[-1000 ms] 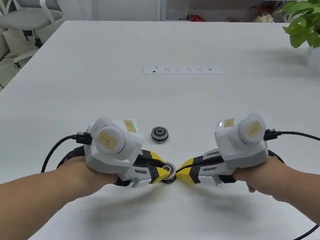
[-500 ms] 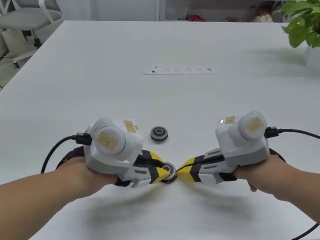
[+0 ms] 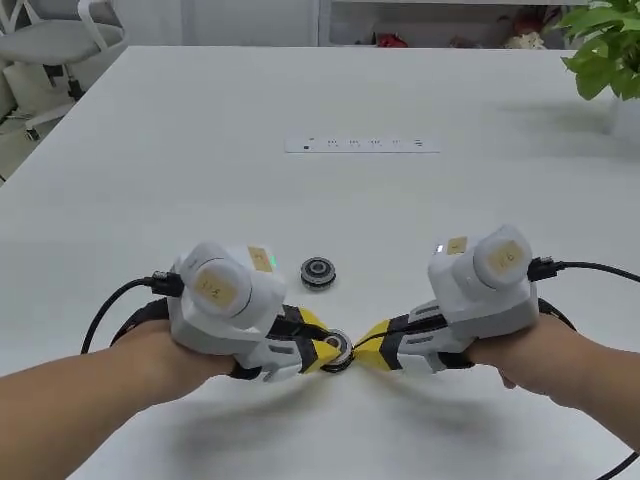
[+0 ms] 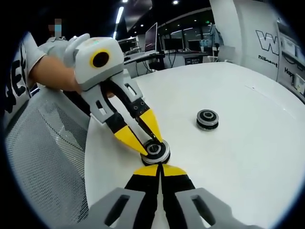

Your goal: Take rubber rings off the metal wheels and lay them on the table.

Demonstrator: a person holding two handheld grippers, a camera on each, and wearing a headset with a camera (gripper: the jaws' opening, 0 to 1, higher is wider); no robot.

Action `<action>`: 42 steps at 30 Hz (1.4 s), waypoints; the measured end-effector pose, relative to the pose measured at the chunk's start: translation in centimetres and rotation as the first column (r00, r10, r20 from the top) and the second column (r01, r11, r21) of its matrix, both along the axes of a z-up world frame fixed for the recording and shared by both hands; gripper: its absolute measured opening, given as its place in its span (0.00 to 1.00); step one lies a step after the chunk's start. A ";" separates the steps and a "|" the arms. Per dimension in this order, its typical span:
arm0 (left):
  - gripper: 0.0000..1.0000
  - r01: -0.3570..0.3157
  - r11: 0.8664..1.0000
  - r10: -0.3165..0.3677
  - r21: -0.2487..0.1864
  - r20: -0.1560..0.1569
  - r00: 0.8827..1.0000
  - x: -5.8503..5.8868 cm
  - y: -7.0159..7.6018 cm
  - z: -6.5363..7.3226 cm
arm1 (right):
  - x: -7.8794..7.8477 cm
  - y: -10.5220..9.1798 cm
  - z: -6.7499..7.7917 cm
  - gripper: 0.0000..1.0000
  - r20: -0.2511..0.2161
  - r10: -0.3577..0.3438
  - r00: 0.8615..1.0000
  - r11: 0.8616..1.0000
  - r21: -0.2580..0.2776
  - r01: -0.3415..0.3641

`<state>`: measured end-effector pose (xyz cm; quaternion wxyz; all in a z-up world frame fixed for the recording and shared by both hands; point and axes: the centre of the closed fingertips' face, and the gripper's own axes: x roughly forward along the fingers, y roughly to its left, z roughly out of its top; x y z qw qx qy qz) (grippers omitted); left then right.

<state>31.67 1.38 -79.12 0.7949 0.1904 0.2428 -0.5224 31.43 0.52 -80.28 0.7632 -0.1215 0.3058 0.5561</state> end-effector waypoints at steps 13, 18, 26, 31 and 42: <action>0.12 -0.003 1.000 0.003 0.005 0.004 1.000 0.0 0.0 0.0 | 0.7 -0.3 0.4 0.00 -0.135 -0.117 0.984 0.988 0.088 0.130; 0.12 -0.007 1.000 0.007 0.010 0.007 1.000 -0.1 0.0 0.0 | 0.8 -0.1 0.8 0.00 -0.136 -0.122 0.983 0.985 0.104 0.137; 0.12 -0.009 1.000 0.009 0.012 0.010 1.000 0.0 0.0 -0.1 | 0.5 0.2 1.1 0.00 -0.133 -0.115 0.985 0.985 0.112 0.130; 0.12 -0.009 1.000 0.008 0.013 0.012 1.000 0.0 0.0 -0.1 | 0.5 0.3 1.1 0.00 -0.126 -0.100 0.987 0.987 0.111 0.114; 0.12 -0.004 1.000 0.004 0.013 0.014 1.000 0.0 0.0 -0.1 | 0.2 0.8 1.2 0.00 -0.126 -0.086 0.988 0.988 0.120 0.101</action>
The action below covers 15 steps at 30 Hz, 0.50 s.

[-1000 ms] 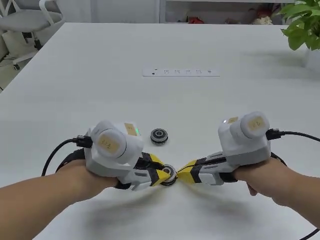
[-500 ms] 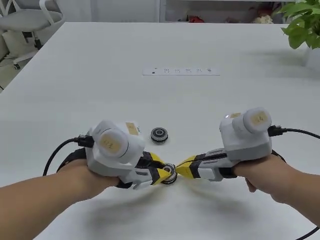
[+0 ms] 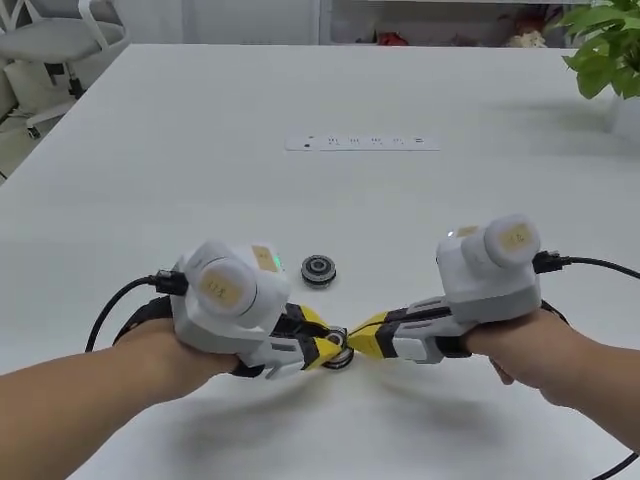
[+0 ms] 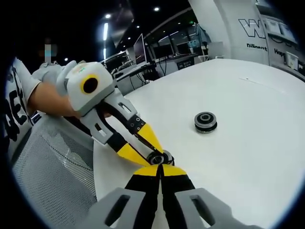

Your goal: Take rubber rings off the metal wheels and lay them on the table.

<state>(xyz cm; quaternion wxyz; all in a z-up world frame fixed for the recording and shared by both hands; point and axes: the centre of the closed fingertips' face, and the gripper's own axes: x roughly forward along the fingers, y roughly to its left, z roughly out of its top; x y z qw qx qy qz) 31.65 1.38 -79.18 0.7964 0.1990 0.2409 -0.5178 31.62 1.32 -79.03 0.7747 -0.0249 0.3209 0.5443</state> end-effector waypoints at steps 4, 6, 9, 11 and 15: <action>0.12 0.001 1.000 -0.001 0.001 0.001 1.000 0.0 0.0 0.0 | 0.0 0.1 0.1 0.00 0.001 0.003 1.000 1.000 0.006 -0.003; 0.12 0.002 1.000 -0.002 0.001 0.001 1.000 0.0 0.0 0.0 | 0.0 0.2 0.1 0.00 0.004 0.009 1.000 1.000 0.006 -0.009; 0.12 0.005 1.000 -0.005 0.000 0.000 1.000 -0.1 0.0 0.0 | -0.1 0.4 0.2 0.00 0.006 0.020 1.000 1.000 0.006 -0.020; 0.12 0.005 1.000 -0.005 0.000 -0.001 1.000 -0.1 0.0 0.0 | -0.3 0.6 0.4 0.00 -0.002 0.025 1.000 0.999 0.022 -0.025; 0.12 0.003 1.000 -0.003 0.000 -0.001 1.000 -0.1 0.0 0.0 | -0.4 0.7 0.4 0.00 0.009 0.036 0.999 0.999 0.015 -0.036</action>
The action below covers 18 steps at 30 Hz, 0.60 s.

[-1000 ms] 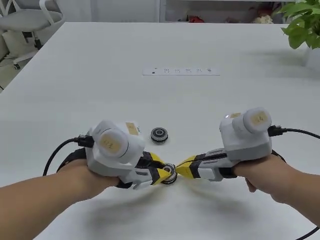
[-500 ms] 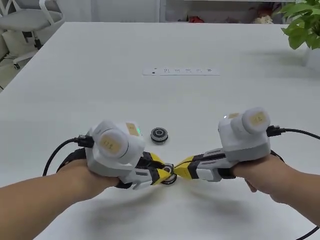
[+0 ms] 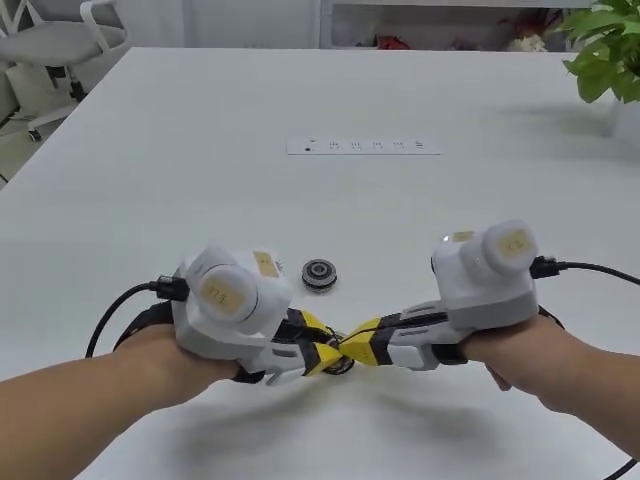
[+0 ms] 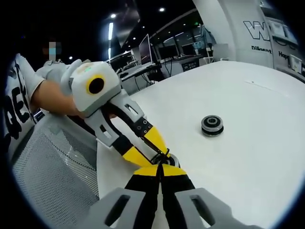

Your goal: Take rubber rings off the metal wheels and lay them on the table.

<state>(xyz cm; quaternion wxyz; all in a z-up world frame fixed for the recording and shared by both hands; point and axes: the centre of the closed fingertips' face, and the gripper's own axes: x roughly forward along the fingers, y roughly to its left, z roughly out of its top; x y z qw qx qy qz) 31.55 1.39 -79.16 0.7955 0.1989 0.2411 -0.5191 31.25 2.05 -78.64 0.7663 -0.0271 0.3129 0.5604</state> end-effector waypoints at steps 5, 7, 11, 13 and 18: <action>0.12 0.001 1.000 -0.001 -0.001 0.001 1.000 0.0 0.0 0.0 | 0.3 -0.3 0.1 0.00 -0.001 -0.019 1.000 1.000 0.010 0.019; 0.12 0.005 1.000 -0.005 0.000 0.006 1.000 0.0 0.0 0.0 | 0.5 -0.4 0.3 0.00 -0.004 -0.028 1.000 0.999 0.016 0.028; 0.13 0.009 1.000 -0.009 0.005 0.013 1.000 0.1 -0.1 0.1 | 0.6 -0.4 0.4 0.00 -0.011 -0.038 0.999 0.999 0.026 0.038; 0.13 0.019 1.000 -0.020 0.012 0.024 1.000 0.1 -0.1 0.1 | 0.6 -0.4 0.5 0.00 -0.016 -0.042 0.999 0.999 0.032 0.043; 0.18 0.023 1.000 -0.023 -0.003 0.026 0.999 0.1 0.0 0.6 | 0.7 -0.4 0.6 0.00 -0.019 -0.045 0.999 0.998 0.039 0.046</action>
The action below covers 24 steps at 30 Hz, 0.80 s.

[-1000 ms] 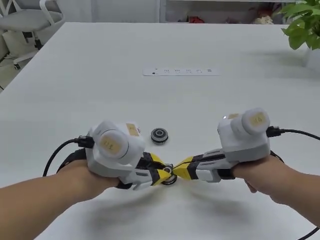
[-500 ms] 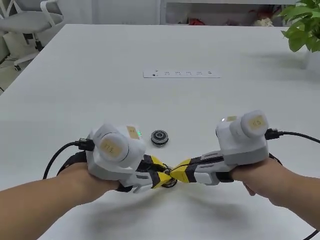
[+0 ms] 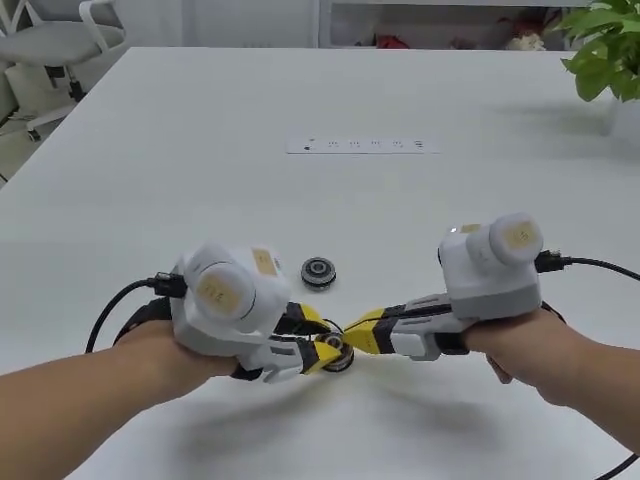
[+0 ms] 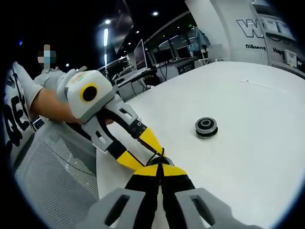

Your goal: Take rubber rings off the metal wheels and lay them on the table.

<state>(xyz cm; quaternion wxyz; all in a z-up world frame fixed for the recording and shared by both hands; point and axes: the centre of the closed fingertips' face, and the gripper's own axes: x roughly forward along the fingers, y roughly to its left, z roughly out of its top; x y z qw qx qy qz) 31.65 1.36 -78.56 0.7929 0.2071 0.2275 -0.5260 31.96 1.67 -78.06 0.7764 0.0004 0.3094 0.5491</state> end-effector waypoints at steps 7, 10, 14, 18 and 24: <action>0.25 0.002 1.000 -0.003 -0.023 -0.018 1.000 -0.3 0.5 0.7 | 0.1 0.2 0.4 0.00 -0.004 -0.003 1.000 1.000 0.019 0.003; 0.28 0.009 0.999 -0.010 -0.040 -0.024 1.000 -0.6 0.6 1.2 | 0.1 0.2 0.6 0.00 -0.006 -0.003 1.000 1.000 0.028 0.003; 0.30 0.018 0.998 -0.019 -0.054 -0.018 1.000 -1.0 1.0 2.0 | 0.1 0.3 1.0 0.00 -0.008 -0.006 1.000 0.999 0.041 0.006; 0.33 0.016 0.996 -0.018 -0.093 -0.018 1.000 -1.3 1.4 3.0 | -0.1 0.5 1.5 0.00 -0.010 -0.008 1.000 0.998 0.055 0.008; 0.40 0.013 0.991 -0.015 -0.130 -0.012 1.000 -1.9 2.1 4.2 | -0.3 0.8 1.8 0.00 -0.014 -0.003 1.000 0.998 0.061 0.004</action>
